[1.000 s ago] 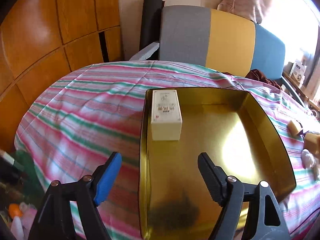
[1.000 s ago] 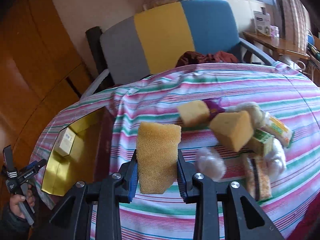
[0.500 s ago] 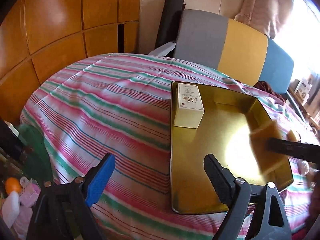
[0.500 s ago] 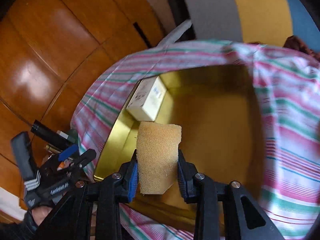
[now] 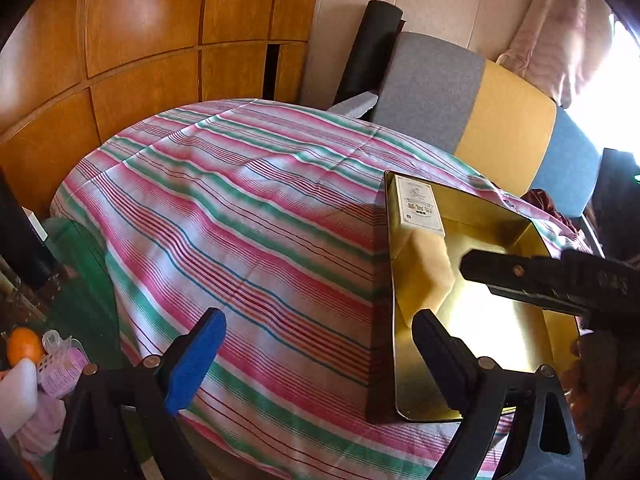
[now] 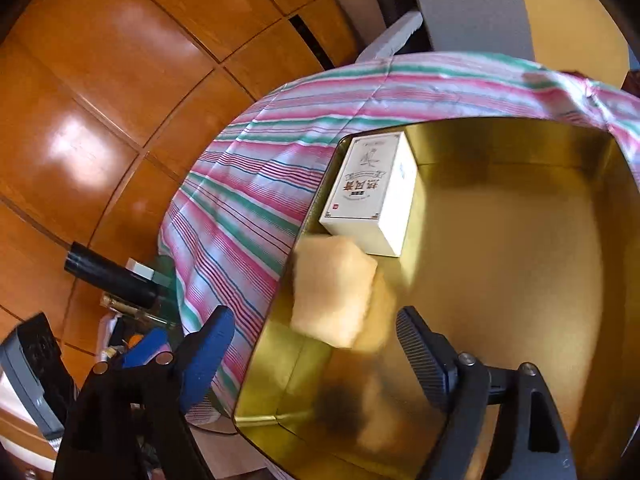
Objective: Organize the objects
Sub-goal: 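Carry the yellow sponge into the tray with right and release it beside the box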
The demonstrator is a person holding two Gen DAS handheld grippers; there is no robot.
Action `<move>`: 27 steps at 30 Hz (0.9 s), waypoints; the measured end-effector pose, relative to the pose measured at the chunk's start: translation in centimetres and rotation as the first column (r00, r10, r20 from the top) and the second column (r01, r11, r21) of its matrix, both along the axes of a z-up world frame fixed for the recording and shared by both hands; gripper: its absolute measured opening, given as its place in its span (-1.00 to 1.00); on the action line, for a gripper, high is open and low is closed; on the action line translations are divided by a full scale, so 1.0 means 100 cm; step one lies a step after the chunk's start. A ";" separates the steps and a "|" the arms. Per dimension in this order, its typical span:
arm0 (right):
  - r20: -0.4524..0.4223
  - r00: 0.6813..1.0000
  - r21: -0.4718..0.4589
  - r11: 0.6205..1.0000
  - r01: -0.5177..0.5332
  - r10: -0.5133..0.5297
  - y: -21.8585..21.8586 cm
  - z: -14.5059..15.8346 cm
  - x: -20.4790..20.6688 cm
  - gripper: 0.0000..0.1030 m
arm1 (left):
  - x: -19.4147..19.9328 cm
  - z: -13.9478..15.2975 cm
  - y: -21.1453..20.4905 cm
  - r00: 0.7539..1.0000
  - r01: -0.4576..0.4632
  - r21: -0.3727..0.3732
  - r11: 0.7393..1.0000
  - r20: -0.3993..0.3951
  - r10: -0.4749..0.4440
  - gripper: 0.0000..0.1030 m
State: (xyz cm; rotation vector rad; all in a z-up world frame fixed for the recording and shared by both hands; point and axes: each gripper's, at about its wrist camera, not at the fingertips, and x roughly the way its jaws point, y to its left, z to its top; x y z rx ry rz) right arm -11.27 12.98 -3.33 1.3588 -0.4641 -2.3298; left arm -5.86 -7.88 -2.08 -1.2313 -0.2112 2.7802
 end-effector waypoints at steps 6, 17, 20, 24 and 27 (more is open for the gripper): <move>-0.091 0.995 0.174 0.983 0.059 -0.044 0.008 0.015 0.029 0.79 | 0.008 0.009 0.012 0.999 0.016 -0.025 1.000 -0.035 -0.017 0.86; -0.176 0.972 0.244 0.949 0.198 -0.158 0.068 0.032 0.076 0.89 | 0.019 0.019 0.040 0.994 0.087 -0.049 0.995 -0.062 -0.090 0.89; -0.176 0.963 0.246 0.938 0.243 -0.204 0.090 0.033 0.087 0.89 | 0.021 0.021 0.049 0.991 0.110 -0.061 0.992 -0.063 -0.114 0.89; -0.170 0.948 0.250 0.918 0.307 -0.271 0.124 0.031 0.103 0.89 | 0.024 0.023 0.061 0.987 0.144 -0.086 0.986 -0.066 -0.150 0.89; -0.157 0.932 0.250 0.900 0.358 -0.327 0.152 0.029 0.114 0.89 | 0.026 0.024 0.072 0.982 0.171 -0.098 0.980 -0.066 -0.178 0.89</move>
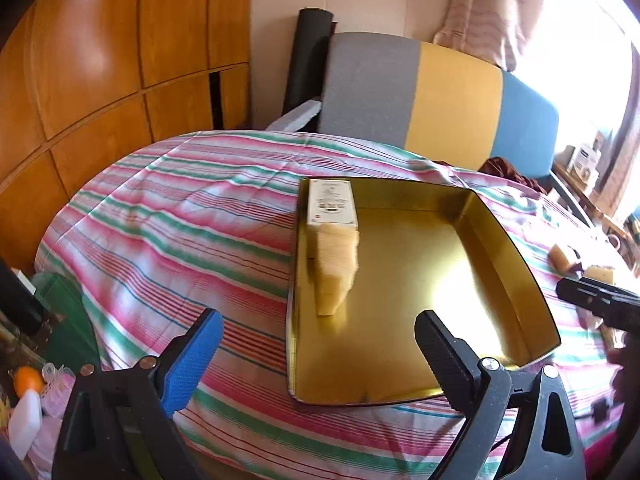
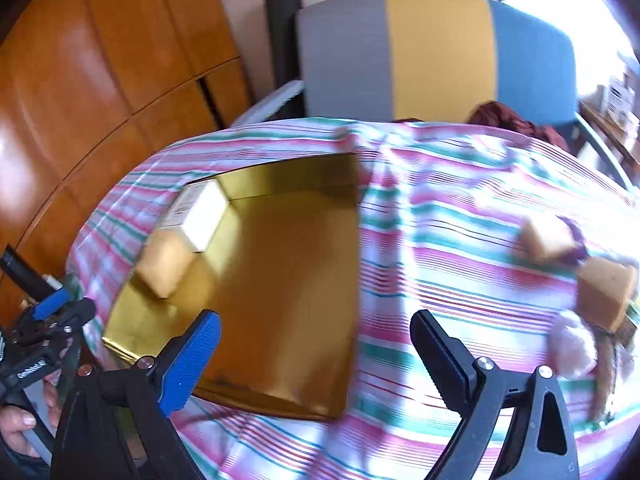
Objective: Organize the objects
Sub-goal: 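Carry the yellow sponge into the tray with right and release it beside the box, then move the left gripper to the white plastic-wrapped ball and grasp it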
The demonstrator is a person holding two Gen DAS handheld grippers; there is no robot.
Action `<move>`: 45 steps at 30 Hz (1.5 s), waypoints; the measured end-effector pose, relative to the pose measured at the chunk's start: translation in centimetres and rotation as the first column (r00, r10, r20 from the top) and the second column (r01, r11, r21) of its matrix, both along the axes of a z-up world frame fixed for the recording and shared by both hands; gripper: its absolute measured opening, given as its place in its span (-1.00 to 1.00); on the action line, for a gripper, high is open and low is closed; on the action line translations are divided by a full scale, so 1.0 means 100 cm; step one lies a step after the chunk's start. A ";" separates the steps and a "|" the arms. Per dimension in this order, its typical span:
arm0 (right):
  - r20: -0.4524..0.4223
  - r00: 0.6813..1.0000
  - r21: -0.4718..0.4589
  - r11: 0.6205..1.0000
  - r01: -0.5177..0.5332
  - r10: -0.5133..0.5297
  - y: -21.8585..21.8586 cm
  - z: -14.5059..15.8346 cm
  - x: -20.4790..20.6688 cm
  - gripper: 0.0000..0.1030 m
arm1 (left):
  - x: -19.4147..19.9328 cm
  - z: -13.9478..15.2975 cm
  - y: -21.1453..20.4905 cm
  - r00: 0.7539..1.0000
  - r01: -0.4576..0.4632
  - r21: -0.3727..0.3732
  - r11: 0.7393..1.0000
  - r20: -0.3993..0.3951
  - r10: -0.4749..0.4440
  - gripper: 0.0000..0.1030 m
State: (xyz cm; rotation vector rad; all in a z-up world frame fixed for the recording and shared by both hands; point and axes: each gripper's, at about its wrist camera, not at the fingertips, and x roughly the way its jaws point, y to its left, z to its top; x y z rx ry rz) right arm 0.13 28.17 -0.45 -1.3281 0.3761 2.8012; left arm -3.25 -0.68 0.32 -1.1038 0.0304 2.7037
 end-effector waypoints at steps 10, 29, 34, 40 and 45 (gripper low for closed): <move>-0.006 0.966 0.015 0.966 0.259 -0.259 0.116 0.007 0.049 0.89 | 0.005 0.004 0.038 0.996 0.091 -0.044 0.995 -0.009 -0.091 0.89; -0.008 0.621 -0.267 0.600 0.754 -0.784 0.268 -0.008 0.160 0.89 | 0.013 0.029 0.153 0.928 0.366 -0.072 0.928 -0.047 -0.370 0.89; 0.040 0.590 -0.336 0.546 0.768 -0.806 0.277 -0.017 0.169 0.89 | 0.020 0.029 0.197 0.888 0.455 -0.077 0.887 -0.031 -0.459 0.88; 0.045 0.605 -0.361 0.551 0.752 -0.795 0.277 -0.019 0.169 0.89 | 0.027 0.023 0.250 0.832 0.553 -0.073 0.830 0.008 -0.554 0.78; 0.052 0.621 -0.377 0.561 0.737 -0.782 0.276 -0.021 0.166 0.89 | 0.027 0.010 0.298 0.774 0.632 -0.027 0.775 0.071 -0.629 0.55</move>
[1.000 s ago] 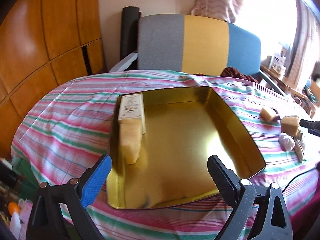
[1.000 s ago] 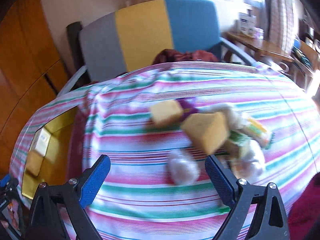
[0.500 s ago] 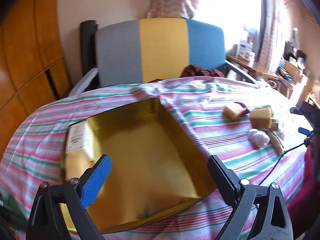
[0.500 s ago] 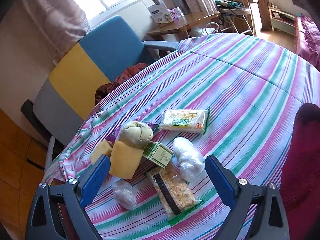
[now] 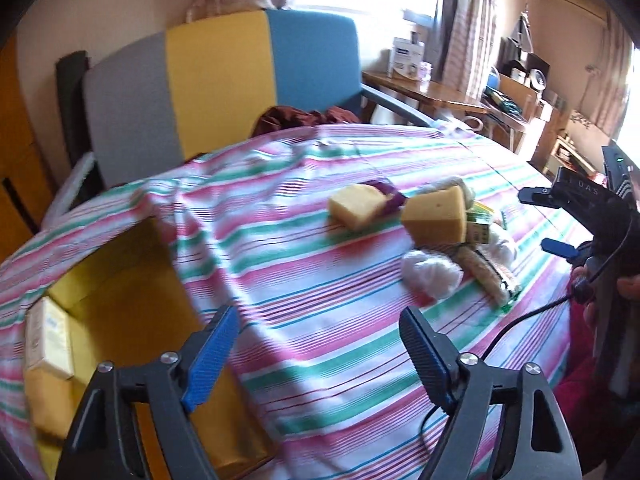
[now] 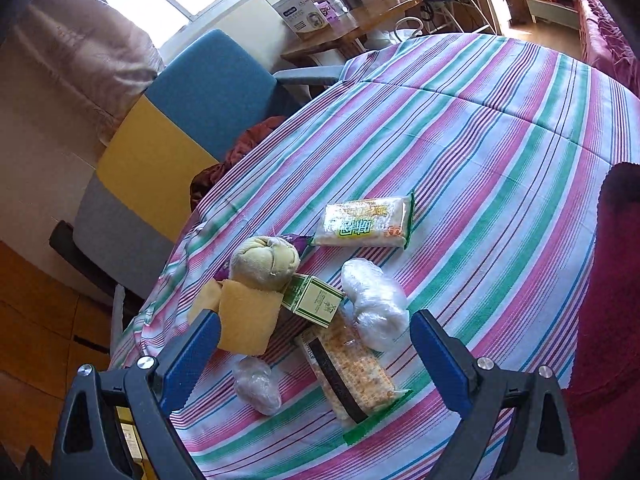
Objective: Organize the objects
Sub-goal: 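Move the left gripper to the white plastic-wrapped ball and grasp it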
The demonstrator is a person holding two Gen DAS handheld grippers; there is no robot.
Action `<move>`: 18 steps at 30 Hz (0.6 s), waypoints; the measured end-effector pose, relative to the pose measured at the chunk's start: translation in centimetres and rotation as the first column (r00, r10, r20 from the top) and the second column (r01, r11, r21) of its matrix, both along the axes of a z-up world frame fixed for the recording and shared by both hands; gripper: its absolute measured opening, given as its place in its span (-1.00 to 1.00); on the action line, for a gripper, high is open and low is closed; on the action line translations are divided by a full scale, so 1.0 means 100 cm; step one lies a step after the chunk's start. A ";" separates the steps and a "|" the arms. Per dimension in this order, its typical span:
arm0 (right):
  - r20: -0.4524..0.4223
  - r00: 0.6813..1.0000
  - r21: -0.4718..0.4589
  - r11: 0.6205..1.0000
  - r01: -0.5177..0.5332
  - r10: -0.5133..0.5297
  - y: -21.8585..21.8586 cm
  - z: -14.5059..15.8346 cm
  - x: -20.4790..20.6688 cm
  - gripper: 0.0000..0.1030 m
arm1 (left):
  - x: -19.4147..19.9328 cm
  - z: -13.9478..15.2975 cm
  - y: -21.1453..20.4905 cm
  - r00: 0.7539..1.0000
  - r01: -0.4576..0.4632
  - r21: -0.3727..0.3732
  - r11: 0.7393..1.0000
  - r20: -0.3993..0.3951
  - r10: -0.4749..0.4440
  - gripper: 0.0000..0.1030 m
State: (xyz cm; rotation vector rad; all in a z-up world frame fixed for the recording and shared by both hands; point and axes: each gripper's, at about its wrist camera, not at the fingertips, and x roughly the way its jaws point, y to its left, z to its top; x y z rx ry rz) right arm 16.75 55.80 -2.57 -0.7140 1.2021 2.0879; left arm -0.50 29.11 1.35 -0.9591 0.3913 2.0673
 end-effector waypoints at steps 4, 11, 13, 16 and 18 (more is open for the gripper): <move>-0.009 1.000 -0.018 1.000 -0.014 0.014 0.001 -0.003 -0.002 0.89 | -0.004 -0.016 0.040 0.994 0.057 0.008 0.998 0.089 -0.058 0.50; -0.027 1.000 -0.031 0.999 -0.008 0.007 0.003 -0.003 -0.001 0.89 | -0.006 -0.044 0.100 0.969 0.112 0.014 0.994 0.221 -0.112 0.51; -0.035 0.999 -0.034 0.999 0.012 -0.014 0.005 -0.003 0.003 0.89 | -0.007 -0.051 0.115 0.964 0.117 0.008 0.993 0.237 -0.116 0.51; -0.044 0.998 -0.050 0.998 0.041 -0.043 0.010 -0.005 0.009 0.89 | -0.009 -0.068 0.139 0.960 0.111 -0.016 0.994 0.262 -0.103 0.50; -0.046 0.997 -0.058 0.997 0.056 -0.058 0.012 -0.006 0.012 0.89 | -0.010 -0.079 0.150 0.958 0.114 -0.017 0.993 0.267 -0.105 0.36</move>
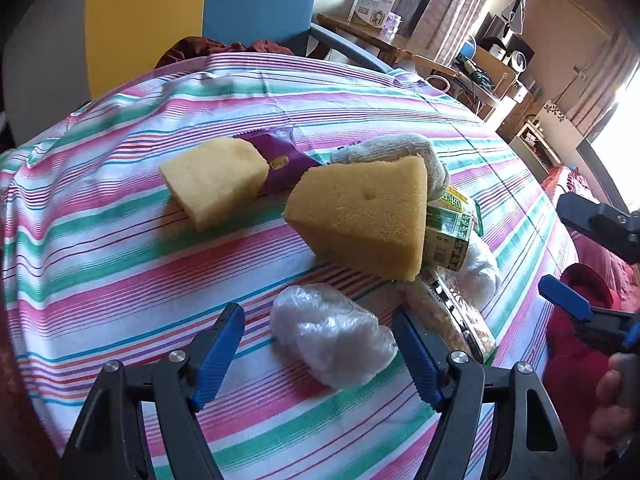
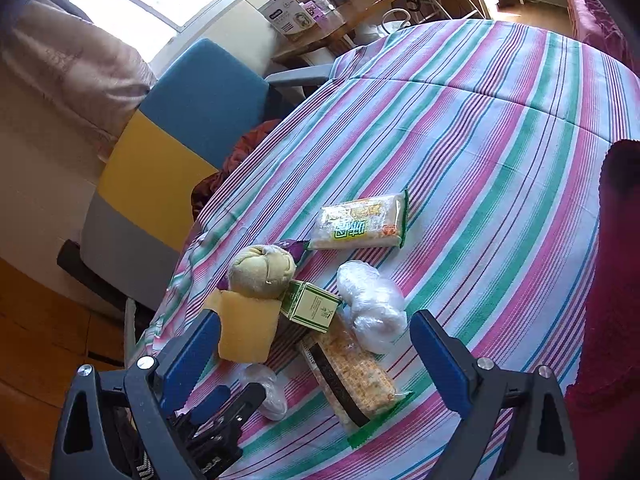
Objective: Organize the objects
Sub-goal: 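Move the left gripper to the white plastic-wrapped ball and grasp it, then lift the wrapped ball with left while right grasps the cracker packet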
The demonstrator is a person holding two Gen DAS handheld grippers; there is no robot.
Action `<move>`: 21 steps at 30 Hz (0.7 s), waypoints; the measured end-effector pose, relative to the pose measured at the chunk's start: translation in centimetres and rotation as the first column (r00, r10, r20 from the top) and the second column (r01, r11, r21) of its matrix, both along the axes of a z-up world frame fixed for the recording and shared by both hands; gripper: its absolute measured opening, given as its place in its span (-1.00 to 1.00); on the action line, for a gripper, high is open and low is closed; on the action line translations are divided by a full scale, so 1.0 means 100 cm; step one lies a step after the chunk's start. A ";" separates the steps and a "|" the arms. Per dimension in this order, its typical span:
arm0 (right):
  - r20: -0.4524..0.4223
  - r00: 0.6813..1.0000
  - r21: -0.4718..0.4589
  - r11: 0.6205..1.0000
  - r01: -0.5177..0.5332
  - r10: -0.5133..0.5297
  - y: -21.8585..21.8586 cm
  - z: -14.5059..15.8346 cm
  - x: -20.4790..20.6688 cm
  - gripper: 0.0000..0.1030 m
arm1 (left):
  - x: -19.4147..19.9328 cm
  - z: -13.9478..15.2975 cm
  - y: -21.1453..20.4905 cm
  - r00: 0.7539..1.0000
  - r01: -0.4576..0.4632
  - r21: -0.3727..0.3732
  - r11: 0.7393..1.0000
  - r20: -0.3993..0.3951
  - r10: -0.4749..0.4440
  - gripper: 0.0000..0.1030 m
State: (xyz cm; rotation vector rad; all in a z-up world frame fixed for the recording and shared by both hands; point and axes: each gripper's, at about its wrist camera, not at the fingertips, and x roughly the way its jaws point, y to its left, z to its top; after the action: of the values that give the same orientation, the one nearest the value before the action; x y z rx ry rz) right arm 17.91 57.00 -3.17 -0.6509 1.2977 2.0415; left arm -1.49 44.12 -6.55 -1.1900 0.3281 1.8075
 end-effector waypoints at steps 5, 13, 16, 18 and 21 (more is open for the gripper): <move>-0.001 1.000 -0.015 1.000 -0.019 0.019 0.001 -0.003 -0.004 0.89 | 0.005 -0.014 -0.008 0.998 0.014 0.002 1.000 -0.069 -0.014 -0.29; 0.068 0.991 -0.014 0.994 -0.112 0.112 -0.007 -0.008 -0.023 0.79 | 0.010 -0.014 -0.057 0.997 0.003 0.042 0.999 -0.083 0.000 -0.30; 0.162 0.977 -0.043 0.990 -0.137 0.143 -0.009 -0.019 -0.032 0.66 | 0.015 -0.015 -0.072 0.995 0.009 0.038 0.999 -0.101 -0.005 -0.30; 0.228 0.959 -0.070 0.985 -0.157 0.169 -0.011 -0.028 -0.038 0.62 | 0.020 -0.015 -0.079 0.993 0.015 0.031 0.999 -0.115 -0.011 -0.30; 0.271 0.939 -0.089 0.977 -0.193 0.210 -0.015 -0.036 -0.046 0.62 | 0.023 -0.016 -0.087 0.993 0.012 0.027 1.000 -0.121 -0.009 -0.30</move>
State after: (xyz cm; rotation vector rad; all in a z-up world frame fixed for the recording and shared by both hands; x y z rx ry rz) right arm 13.30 55.51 -6.79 -1.0984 1.1698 1.9844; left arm 0.83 35.40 -8.14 -1.0599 0.3770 1.8739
